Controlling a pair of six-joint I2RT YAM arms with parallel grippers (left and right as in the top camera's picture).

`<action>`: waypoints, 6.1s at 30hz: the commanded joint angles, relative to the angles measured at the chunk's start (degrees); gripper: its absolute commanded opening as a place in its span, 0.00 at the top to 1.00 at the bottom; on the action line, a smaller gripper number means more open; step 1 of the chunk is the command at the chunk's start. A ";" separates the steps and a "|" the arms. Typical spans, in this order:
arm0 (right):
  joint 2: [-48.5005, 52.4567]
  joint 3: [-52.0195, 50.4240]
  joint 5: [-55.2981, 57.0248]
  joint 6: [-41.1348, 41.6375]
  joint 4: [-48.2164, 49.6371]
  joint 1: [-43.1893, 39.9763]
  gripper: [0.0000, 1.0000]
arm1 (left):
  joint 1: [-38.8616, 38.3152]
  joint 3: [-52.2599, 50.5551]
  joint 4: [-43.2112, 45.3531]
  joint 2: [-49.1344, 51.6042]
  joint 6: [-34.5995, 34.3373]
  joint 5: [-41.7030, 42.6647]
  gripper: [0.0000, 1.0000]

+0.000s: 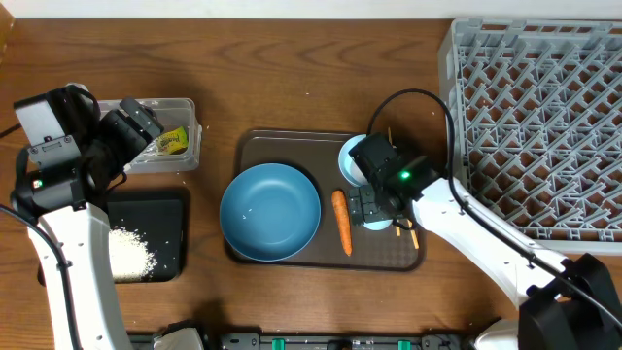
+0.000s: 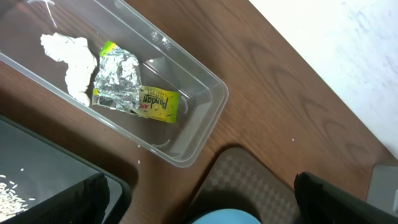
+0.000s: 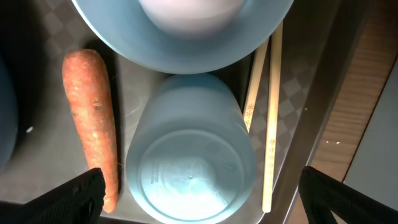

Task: Sort waste into correct bins and load items into the dishwasher rack
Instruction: 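Grasp the light-blue cup with the right gripper, then carry the cup with the right gripper and place it in the rack, then move the right gripper to the white cup stacked in the light-blue bowl, then grasp the white cup with the right gripper and lift it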

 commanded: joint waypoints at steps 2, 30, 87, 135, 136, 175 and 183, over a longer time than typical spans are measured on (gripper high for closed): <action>2.19 0.79 -0.11 1.03 1.14 1.05 0.06 | 0.31 -0.17 -0.04 0.26 0.52 0.50 0.02; -3.04 3.56 0.83 0.81 -1.40 -3.43 0.51 | 0.31 -0.17 -0.04 0.26 0.52 0.50 0.02; -4.87 8.81 -0.72 -8.44 10.75 -60.87 0.28 | 0.31 -0.17 -0.04 0.26 0.52 0.50 0.02; -16.50 16.65 -19.06 -11.10 -1.22 -21.57 0.02 | 0.31 -0.17 -0.04 0.26 0.52 0.50 0.02; -15.61 16.65 -17.05 -10.71 -1.46 -20.02 0.01 | 0.31 -0.17 -0.04 0.26 0.52 0.50 0.02; 15.93 16.65 0.17 -5.38 7.82 -6.54 0.22 | 0.31 -0.17 -0.04 0.26 0.52 0.50 0.02; 15.96 16.65 -0.96 -5.33 7.54 -6.54 0.31 | 0.31 -0.17 -0.04 0.26 0.52 0.52 0.02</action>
